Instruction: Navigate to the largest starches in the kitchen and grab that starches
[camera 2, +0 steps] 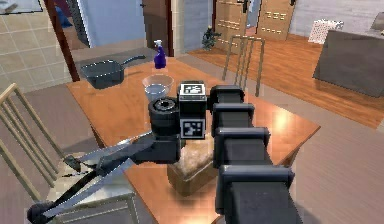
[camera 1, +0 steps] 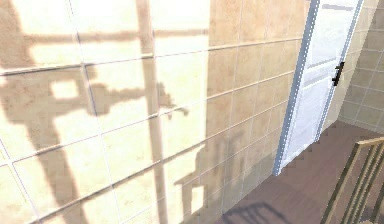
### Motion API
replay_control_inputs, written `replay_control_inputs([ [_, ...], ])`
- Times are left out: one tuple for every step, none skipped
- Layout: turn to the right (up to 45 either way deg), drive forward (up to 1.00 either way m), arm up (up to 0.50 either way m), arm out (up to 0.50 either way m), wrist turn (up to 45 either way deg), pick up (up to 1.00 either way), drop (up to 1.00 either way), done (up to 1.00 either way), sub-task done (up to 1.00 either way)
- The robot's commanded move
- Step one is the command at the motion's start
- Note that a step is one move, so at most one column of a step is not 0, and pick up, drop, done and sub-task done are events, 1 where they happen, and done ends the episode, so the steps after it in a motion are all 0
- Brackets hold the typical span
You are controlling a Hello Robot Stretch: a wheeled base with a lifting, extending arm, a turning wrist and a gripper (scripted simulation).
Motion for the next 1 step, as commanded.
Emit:
replay_control_inputs([
  [0.0, 0.00, 0.00, 0.00, 45.0, 0.00, 0.00, 0.00, 0.00],
])
